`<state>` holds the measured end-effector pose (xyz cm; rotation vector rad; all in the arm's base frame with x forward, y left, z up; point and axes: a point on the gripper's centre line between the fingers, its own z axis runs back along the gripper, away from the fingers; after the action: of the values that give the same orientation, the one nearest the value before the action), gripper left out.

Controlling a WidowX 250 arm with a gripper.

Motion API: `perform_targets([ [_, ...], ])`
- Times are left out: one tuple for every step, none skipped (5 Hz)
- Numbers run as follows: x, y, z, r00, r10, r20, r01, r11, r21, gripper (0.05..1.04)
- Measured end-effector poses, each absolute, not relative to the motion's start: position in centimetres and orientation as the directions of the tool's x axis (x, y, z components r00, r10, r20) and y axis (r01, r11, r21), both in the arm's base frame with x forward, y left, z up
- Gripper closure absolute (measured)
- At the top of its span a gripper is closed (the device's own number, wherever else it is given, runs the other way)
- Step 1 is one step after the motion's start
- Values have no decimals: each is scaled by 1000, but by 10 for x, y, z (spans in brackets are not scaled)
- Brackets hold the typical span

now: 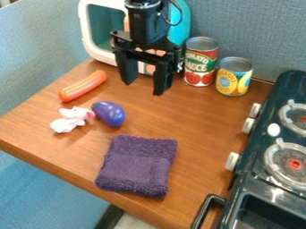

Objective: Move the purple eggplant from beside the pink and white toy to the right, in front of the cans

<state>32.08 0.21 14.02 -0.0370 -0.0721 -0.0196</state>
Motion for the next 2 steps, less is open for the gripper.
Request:
perform_targets([
  [320, 2, 130, 999, -15, 42, 17, 999, -38, 83],
  [326, 23, 129, 991, 106, 84, -102, 993, -52, 83],
])
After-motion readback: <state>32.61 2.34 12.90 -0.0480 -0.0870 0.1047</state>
